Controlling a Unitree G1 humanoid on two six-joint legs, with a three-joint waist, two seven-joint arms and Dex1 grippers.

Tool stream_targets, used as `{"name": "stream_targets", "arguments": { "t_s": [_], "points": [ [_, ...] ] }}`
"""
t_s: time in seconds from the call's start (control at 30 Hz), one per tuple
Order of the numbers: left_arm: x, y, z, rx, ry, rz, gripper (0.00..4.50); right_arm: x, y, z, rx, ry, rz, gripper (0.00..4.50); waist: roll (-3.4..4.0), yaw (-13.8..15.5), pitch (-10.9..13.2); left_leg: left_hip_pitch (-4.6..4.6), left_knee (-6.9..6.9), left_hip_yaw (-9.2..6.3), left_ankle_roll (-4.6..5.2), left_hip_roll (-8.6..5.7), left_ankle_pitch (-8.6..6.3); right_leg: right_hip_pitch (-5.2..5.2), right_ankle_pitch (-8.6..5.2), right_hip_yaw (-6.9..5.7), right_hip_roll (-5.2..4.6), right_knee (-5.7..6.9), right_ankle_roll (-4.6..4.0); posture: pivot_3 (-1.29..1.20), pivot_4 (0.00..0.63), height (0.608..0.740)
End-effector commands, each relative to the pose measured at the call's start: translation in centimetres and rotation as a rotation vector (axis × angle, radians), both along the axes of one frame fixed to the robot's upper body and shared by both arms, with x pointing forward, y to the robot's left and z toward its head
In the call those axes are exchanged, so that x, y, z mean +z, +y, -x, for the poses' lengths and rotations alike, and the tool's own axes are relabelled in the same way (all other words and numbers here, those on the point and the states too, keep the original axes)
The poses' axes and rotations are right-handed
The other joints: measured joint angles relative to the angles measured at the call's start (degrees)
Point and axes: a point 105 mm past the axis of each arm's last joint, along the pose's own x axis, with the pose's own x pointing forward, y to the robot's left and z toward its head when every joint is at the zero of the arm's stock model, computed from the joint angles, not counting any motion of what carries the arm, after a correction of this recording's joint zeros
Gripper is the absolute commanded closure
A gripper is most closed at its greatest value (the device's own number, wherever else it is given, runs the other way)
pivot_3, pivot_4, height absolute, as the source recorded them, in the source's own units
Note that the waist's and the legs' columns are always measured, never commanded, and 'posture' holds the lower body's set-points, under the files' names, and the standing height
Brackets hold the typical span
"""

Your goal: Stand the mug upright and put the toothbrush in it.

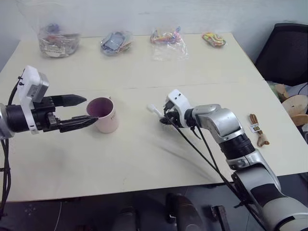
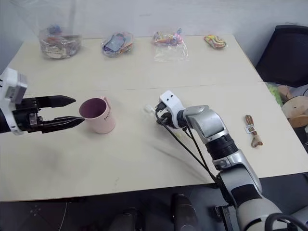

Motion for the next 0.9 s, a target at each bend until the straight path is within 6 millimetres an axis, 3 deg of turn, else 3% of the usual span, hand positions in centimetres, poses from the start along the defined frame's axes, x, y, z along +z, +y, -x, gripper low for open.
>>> {"name": "stream_targets", "arguments": {
  "t_s": [0.03,0.1,0.27,0.53,0.67,0.9],
  "points": [
    [1.2,-0.9,0.5,-0.055,-0.043,-0.002,0.00,1.0,0.2,0.0,0.013,-0.035,0.005,1.63,0.00,0.0,0.0,0.00,0.00,0.00,0.00,0.00,0.00,0.00,0.00,0.00,0.00,-0.01,0.00,0.00,0.150,0.740],
    [1.3,-1.4,0.7,-0.083,-0.047,-0.005,0.00,1.5,0.2,-0.3,-0.004,-0.043,0.002,1.02,0.00,0.1,0.0,0.00,0.01,0.01,0.00,-0.01,0.00,0.00,0.00,-0.02,0.00,0.00,0.00,0.00,0.150,0.740],
    [1.4,-2.5,1.2,-0.154,-0.047,-0.010,0.00,2.9,1.5,-1.4,-0.022,-0.019,-0.028,1.02,0.00,-0.1,0.0,0.00,0.03,0.01,0.00,-0.01,0.00,0.00,0.00,-0.01,0.02,0.02,0.00,0.00,0.150,0.740],
    [1.2,-3.6,1.5,-0.202,-0.055,-0.036,0.00,1.7,1.7,-2.2,-0.029,0.107,0.058,1.02,0.00,-0.2,0.0,-0.02,0.04,0.03,0.00,-0.06,0.00,0.03,0.00,-0.03,0.02,0.07,0.00,0.00,0.150,0.740],
    [1.1,-3.3,1.5,-0.197,-0.053,-0.039,0.00,2.8,1.5,-0.8,0.005,0.193,0.070,1.02,0.01,-0.1,0.0,-0.02,0.04,-0.02,0.00,-0.03,0.00,0.01,0.00,-0.04,0.03,0.07,0.00,0.00,0.150,0.740],
    [0.9,-3.5,1.4,-0.203,-0.059,-0.042,0.00,1.3,-0.2,0.5,0.041,0.214,0.228,1.02,0.00,0.0,0.0,-0.03,0.04,-0.05,0.00,-0.03,0.00,0.01,0.00,-0.03,0.02,0.04,0.00,0.00,0.150,0.740]
  ]
}}
